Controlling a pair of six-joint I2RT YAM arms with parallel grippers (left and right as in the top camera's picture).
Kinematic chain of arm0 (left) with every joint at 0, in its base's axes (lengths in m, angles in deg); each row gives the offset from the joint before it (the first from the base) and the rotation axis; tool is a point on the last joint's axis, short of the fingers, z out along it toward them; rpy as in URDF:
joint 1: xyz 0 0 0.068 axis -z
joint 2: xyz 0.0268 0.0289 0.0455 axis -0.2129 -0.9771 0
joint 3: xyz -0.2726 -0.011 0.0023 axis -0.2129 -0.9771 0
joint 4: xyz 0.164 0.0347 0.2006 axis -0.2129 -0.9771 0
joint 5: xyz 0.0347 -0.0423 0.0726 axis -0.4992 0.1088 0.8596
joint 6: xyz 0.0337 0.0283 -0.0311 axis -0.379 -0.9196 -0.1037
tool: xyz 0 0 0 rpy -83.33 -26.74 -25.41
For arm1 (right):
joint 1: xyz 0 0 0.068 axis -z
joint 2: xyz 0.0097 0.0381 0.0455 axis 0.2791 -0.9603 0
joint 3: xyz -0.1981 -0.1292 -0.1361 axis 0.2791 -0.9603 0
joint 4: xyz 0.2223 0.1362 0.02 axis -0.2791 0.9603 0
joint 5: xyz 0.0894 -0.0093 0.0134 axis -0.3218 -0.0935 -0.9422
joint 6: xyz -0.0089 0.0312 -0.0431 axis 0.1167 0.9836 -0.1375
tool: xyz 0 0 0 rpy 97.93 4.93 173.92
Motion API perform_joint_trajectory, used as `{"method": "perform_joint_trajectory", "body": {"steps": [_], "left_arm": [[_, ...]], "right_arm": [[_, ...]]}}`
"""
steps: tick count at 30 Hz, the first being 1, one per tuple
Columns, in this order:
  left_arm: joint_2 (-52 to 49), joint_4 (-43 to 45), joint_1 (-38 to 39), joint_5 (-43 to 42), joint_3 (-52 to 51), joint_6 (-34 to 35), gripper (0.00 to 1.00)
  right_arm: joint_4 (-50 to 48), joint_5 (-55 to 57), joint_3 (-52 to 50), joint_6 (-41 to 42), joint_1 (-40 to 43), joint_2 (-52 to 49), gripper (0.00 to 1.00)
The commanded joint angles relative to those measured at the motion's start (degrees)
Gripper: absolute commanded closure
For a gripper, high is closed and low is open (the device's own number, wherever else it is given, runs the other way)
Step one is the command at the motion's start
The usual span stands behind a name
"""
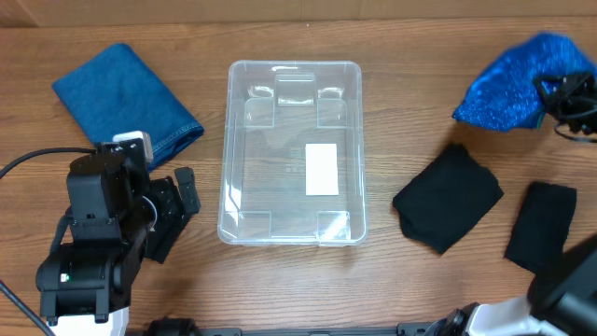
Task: Pack container
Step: 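Carry the sparkly blue cloth into the bin and release it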
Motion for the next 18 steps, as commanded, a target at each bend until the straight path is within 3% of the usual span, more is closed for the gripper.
{"method": "perform_joint_trajectory", "body": {"steps": [1, 6, 13, 18], "left_arm": [[0.02, 0.44, 0.02, -0.57, 1.29, 0.48, 0.00], [0.02, 0.50, 0.02, 0.26, 1.29, 0.50, 0.00], [0.02, 0.48, 0.02, 0.24, 1.29, 0.50, 0.00], [0.02, 0.44, 0.02, 0.24, 1.29, 0.50, 0.00]], "right_arm": [[4.52, -4.55, 1.66, -4.68, -7.21, 8.57, 0.96], [11.52, 1.73, 1.66, -7.63, -26.99, 15.41, 0.96], [7.98, 22.73, 1.53, -3.58, -58.75, 7.76, 0.96], [-1.42, 24.37, 1.53, 3.85, -64.46, -1.99, 0.96]]}}
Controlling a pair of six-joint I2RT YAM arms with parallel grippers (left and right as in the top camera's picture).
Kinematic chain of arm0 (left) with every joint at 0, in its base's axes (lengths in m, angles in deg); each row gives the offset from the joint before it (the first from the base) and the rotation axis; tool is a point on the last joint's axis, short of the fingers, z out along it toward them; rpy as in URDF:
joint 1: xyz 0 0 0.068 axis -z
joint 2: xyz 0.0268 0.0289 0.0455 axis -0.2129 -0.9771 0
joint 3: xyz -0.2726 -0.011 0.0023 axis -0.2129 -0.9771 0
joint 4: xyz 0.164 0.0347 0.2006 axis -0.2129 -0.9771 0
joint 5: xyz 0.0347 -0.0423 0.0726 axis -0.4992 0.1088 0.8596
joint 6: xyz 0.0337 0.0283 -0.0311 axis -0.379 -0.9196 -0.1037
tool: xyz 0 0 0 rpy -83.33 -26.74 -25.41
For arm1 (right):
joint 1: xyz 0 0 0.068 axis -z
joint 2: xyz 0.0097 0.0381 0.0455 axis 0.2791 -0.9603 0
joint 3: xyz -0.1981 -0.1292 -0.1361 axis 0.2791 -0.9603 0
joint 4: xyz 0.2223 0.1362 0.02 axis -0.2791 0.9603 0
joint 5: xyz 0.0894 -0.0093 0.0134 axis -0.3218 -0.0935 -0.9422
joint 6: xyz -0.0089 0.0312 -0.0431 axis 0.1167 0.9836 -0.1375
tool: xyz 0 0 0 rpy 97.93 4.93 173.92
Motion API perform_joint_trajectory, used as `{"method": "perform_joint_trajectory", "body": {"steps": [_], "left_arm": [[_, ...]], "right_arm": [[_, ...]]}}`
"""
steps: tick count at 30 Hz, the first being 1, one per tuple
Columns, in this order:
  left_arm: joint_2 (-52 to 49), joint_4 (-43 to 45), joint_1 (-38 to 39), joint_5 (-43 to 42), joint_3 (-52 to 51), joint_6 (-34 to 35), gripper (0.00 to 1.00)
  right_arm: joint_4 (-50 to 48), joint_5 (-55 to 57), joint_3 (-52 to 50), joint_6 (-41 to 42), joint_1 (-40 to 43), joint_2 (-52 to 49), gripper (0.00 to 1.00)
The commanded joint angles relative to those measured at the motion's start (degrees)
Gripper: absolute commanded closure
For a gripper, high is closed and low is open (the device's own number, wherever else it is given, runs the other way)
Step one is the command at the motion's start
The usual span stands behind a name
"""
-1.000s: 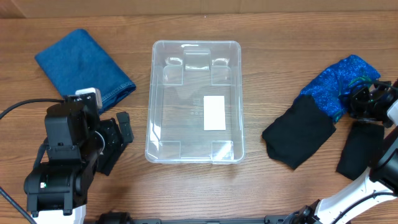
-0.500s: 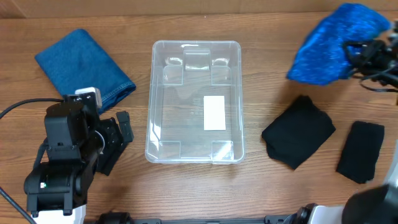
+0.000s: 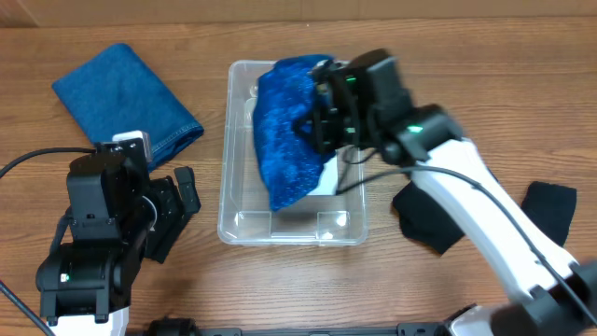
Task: Pack container
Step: 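Carry the sparkly blue cloth into the bin and release it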
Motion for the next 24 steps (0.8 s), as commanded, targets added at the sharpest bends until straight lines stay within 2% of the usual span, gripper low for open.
{"method": "perform_joint_trajectory", "body": {"steps": [1, 7, 13, 14, 15, 16, 17, 20, 24], "left_arm": [[0.02, 0.22, 0.02, 0.20, 1.29, 0.37, 0.00], [0.02, 0.22, 0.02, 0.20, 1.29, 0.37, 0.00], [0.02, 0.24, 0.02, 0.20, 1.29, 0.37, 0.00], [0.02, 0.24, 0.02, 0.20, 1.29, 0.37, 0.00], [0.02, 0.24, 0.02, 0.20, 1.29, 0.37, 0.00], [0.02, 0.24, 0.02, 0.20, 1.29, 0.37, 0.00], [0.02, 0.24, 0.02, 0.20, 1.29, 0.37, 0.00], [0.02, 0.22, 0.02, 0.20, 1.29, 0.37, 0.00], [0.02, 0.22, 0.02, 0.20, 1.29, 0.37, 0.00]], "right_arm": [[-6.21, 2.82, 1.14, 7.32, -1.55, -6.21, 0.96], [-13.46, 1.75, 1.14, 8.44, -2.51, -14.88, 0.96], [-13.73, 1.07, 0.96, 8.48, -2.54, -19.17, 0.96], [-13.44, 1.11, 0.96, 8.39, -2.51, -19.37, 0.85], [-12.94, 1.16, 0.94, 8.15, -2.51, -19.37, 0.43], [-12.24, 1.20, 0.94, 7.63, -2.51, -19.37, 0.23], [-11.23, 1.29, 0.94, 7.15, -2.51, -19.37, 0.09], [-9.25, 1.40, 0.94, 7.17, -2.45, -19.34, 0.00], [-4.02, 12.46, 1.25, 7.19, -2.40, -18.75, 0.00]]}}
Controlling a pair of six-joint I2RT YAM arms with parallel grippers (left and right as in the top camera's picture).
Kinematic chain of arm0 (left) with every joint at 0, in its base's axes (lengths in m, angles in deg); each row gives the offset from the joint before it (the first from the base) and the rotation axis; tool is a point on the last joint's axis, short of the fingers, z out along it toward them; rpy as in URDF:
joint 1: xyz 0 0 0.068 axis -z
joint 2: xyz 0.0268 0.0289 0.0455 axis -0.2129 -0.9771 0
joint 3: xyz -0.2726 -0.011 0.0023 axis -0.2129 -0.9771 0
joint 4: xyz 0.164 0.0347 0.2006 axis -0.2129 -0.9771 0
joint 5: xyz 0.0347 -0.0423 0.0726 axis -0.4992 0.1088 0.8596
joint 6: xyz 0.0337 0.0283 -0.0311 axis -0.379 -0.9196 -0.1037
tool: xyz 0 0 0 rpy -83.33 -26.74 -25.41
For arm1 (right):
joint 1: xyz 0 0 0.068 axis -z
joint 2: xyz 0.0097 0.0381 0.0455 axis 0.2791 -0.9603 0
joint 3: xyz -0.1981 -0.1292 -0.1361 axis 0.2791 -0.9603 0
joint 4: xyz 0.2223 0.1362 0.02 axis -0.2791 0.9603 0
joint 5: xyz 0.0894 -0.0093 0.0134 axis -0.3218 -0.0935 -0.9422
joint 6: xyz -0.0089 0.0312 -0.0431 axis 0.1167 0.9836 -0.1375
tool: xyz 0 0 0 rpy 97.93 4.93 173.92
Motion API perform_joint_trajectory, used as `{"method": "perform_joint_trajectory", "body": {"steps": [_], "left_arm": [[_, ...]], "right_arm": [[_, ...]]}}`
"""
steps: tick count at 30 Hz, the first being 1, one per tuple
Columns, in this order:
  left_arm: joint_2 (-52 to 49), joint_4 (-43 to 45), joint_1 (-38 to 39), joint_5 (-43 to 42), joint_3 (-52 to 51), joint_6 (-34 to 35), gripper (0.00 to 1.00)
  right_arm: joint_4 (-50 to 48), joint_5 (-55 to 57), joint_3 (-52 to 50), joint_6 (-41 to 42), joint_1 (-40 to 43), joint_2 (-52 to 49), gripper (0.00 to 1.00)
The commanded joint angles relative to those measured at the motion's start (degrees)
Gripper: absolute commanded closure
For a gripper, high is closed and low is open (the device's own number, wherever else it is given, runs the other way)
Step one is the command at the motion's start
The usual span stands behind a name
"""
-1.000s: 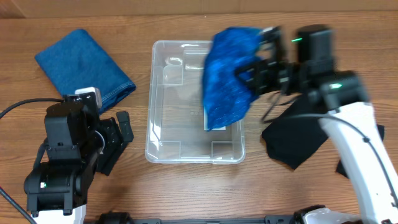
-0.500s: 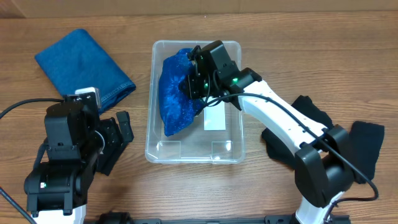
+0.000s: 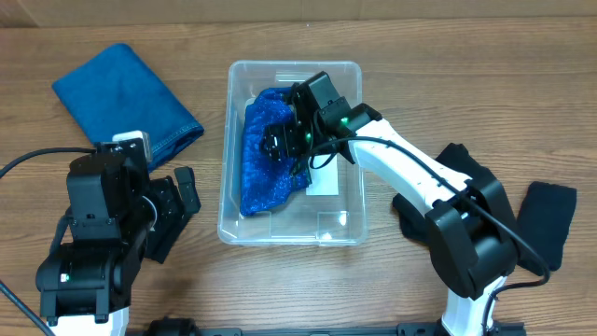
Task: Pack container
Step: 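Carry the sparkly blue cloth into the bin and release it, then move the right gripper to the black cloth and grasp it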
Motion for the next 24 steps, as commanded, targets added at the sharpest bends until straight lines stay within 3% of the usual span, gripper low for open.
{"method": "perform_joint_trajectory", "body": {"steps": [1, 5, 9, 11, 15, 19, 24], "left_arm": [[0.02, 0.26, 0.02, 0.20, 1.29, 0.37, 0.00], [0.02, 0.31, 0.02, 0.20, 1.29, 0.37, 0.00], [0.02, 0.31, 0.02, 0.20, 1.29, 0.37, 0.00], [0.02, 0.28, 0.02, 0.20, 1.29, 0.37, 0.00], [0.02, 0.35, 0.02, 0.20, 1.29, 0.37, 0.00], [0.02, 0.31, 0.02, 0.22, 1.29, 0.37, 0.00], [0.02, 0.42, 0.02, 0.20, 1.29, 0.37, 0.00]], "right_arm": [[4.55, 13.64, 1.84, -0.50, -0.15, 1.62, 0.00], [17.05, 26.67, 11.34, -7.30, -0.15, 8.09, 0.00], [25.38, 34.88, 22.62, -5.40, 1.31, 17.11, 0.00], [28.61, 38.58, 23.74, 0.83, 5.79, 22.18, 0.00], [43.91, 32.83, 23.41, 9.81, 25.55, 26.32, 0.00], [47.89, 22.84, 13.62, 5.01, 45.94, 26.27, 0.00], [37.75, 7.93, -8.85, -2.47, 61.29, 26.25, 0.00]]}}
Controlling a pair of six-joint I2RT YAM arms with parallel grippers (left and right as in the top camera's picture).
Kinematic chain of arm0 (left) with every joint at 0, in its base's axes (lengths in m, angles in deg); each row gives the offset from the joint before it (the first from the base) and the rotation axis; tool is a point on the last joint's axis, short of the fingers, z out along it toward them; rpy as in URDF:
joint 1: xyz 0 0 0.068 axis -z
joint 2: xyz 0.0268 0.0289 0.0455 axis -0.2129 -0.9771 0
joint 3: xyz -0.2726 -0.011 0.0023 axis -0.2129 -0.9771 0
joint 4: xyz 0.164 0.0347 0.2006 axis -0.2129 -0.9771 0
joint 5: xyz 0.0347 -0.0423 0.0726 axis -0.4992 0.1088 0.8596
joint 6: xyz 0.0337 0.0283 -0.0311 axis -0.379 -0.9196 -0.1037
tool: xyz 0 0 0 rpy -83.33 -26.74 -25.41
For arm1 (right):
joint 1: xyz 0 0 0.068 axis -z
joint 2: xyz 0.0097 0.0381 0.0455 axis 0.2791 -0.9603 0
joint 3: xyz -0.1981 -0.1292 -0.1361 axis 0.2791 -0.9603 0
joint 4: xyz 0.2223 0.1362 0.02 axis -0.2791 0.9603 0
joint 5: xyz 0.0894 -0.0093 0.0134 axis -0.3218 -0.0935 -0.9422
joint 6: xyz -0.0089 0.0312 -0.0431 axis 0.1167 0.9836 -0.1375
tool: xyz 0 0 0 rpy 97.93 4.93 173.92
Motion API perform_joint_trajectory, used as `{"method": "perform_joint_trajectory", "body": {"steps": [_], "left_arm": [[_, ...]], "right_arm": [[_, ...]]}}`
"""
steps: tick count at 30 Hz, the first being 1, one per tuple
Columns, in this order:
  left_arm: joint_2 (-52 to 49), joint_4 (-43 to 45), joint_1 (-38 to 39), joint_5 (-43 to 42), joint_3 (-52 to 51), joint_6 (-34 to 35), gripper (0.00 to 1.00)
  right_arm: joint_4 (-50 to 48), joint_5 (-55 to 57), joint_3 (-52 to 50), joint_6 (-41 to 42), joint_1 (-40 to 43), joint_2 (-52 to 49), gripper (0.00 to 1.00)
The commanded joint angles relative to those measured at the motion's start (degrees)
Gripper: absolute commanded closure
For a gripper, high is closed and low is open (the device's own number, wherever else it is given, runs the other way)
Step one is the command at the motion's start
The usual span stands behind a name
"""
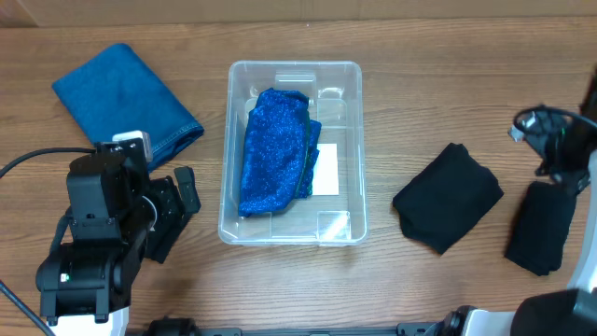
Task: Pack container
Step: 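Move the right gripper to the black cloth and grasp it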
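A clear plastic container [358,140] stands at the table's middle. A sparkly blue cloth [272,154] lies bunched along its left half, beside a white label [326,172] on the floor. My right gripper [558,157] hovers at the far right edge, just above the top of a narrow black cloth [541,227]; its jaws are too dark to read. A wider black cloth [448,197] lies between it and the container. My left gripper [175,213] rests open and empty left of the container.
A folded denim-blue cloth [126,96] lies at the back left, partly under the left arm's camera block [104,191]. A black cable [28,161] runs off the left edge.
My right gripper was down in the container on the sparkly blue cloth. It has let go, and is now at the far right by the narrow black cloth. The cloth stays in the container.
The container was empty and my right gripper held the sparkly blue cloth at the back right. Then the cloth hung over the container, then was pressed into its left half. Now it lies there alone. The left arm has not moved.
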Motion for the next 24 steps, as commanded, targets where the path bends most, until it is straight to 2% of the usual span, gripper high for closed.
{"method": "perform_joint_trajectory", "body": {"steps": [1, 4, 11, 14, 17, 20, 24], "left_arm": [[0.02, 0.48, 0.02, 0.22, 1.29, 0.37, 0.00], [0.02, 0.72, 0.02, 0.22, 1.29, 0.37, 0.00], [0.02, 0.68, 0.02, 0.20, 1.29, 0.37, 0.00], [0.02, 0.66, 0.02, 0.20, 1.29, 0.37, 0.00], [0.02, 0.66, 0.02, 0.20, 1.29, 0.37, 0.00], [0.02, 0.66, 0.02, 0.20, 1.29, 0.37, 0.00], [0.02, 0.61, 0.02, 0.17, 1.29, 0.39, 0.00]], "right_arm": [[-6.67, -11.50, -15.02, -5.62, 5.81, 0.39, 0.00], [-14.67, -18.62, -26.47, -8.70, 6.12, 0.39, 0.00], [-29.11, -19.10, -40.83, -8.63, 5.03, 0.35, 0.00], [-33.66, -20.50, -43.89, -7.82, 5.01, 0.33, 0.00], [-36.87, -27.02, -44.76, -8.09, 4.59, 0.33, 0.02], [-38.12, -28.46, -44.76, -8.20, 1.49, 0.33, 0.14], [-38.29, -21.64, -44.76, -4.72, -0.98, 0.33, 0.10]]}}
